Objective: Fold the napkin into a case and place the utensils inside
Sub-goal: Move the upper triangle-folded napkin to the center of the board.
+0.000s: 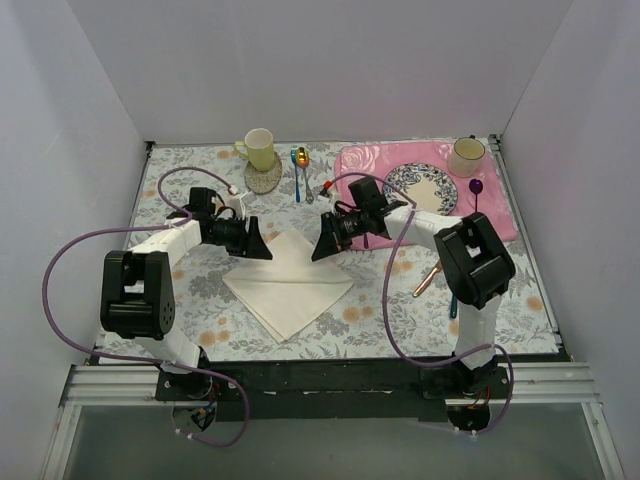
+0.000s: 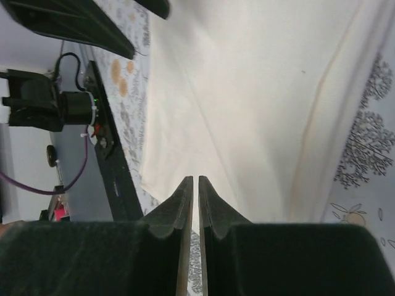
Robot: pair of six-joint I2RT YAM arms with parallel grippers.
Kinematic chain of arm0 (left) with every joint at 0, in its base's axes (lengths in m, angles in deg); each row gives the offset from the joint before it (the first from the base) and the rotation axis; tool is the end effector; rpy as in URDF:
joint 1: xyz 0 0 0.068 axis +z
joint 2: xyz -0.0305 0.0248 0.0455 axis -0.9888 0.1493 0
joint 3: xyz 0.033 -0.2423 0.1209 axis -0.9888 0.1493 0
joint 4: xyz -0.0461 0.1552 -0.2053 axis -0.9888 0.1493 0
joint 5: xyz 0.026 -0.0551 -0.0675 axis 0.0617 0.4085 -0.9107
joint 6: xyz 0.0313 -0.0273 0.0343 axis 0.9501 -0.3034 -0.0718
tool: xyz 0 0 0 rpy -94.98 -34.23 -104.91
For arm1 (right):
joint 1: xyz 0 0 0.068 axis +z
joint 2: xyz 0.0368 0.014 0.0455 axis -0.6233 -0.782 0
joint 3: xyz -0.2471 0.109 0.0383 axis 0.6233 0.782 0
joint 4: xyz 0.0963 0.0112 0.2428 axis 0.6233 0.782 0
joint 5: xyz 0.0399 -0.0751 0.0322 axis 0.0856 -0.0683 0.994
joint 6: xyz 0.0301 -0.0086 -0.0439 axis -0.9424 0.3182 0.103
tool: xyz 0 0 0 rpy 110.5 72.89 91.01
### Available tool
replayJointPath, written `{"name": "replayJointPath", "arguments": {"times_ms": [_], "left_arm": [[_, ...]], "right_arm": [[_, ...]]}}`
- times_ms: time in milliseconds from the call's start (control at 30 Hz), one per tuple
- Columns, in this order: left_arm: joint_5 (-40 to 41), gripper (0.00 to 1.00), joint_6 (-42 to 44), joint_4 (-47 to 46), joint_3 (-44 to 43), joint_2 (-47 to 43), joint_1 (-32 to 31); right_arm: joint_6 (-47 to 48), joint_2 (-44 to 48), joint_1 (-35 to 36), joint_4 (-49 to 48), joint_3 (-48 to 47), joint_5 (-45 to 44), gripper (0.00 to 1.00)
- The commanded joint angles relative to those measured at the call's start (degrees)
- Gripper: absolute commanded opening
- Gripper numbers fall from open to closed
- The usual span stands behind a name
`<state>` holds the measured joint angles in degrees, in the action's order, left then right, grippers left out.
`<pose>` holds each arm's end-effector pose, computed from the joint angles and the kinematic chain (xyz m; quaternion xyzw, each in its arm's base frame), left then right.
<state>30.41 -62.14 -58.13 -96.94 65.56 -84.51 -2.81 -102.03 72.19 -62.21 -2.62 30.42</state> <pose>0.3025 -0.0436 0.1896 -0.1263 0.8834 -0.4471 0.0613 0.3267 0.2502 0.1873 -0.2878 0.7983 0.5050 0.1576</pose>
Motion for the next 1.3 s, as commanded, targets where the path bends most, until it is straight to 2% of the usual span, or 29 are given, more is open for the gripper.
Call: {"name": "replayJointPath", "arguments": {"times_ms": [0,267,567,633,767,1033,1133,1233,1267], "left_arm": [[6.59,0.45,6.98,4.69,0.77,-0.62,-0.16],[9.50,0.40,10.68,5.31,1.30,0.88,-0.42],[9.16,0.34,13.23,5.13,1.91,-0.61,-0.60],[9.24,0.35,13.32,5.31,1.56,-0.88,-0.60],[10.03,0.45,14.46,7.06,0.07,-0.44,-0.51],[10.38,0.49,17.00,8.65,-1.16,-1.67,0.81],[9.68,0.50,18.59,9.00,-1.43,-2.29,0.72],[8.54,0.50,20.87,9.53,-1.34,-3.43,0.11],[8.89,0.50,22.27,9.61,-1.08,-4.30,-0.85]], "right_arm": [[5.59,-4.76,-0.05,4.28,-0.33,-4.33,0.16],[7.00,-6.53,0.03,5.33,4.50,-5.75,0.15],[2.96,-1.71,2.84,3.84,11.71,-1.97,0.15],[1.56,-0.56,3.81,3.31,12.50,-0.56,0.15],[-0.03,2.43,4.60,2.78,11.81,1.64,0.18],[4.61,5.16,2.76,8.23,4.95,-1.25,0.23],[6.64,5.60,2.15,9.72,4.16,-4.15,0.29],[7.61,5.60,1.62,11.91,4.42,-6.09,0.43],[7.96,6.12,1.53,12.36,4.86,-6.44,0.52]]}}
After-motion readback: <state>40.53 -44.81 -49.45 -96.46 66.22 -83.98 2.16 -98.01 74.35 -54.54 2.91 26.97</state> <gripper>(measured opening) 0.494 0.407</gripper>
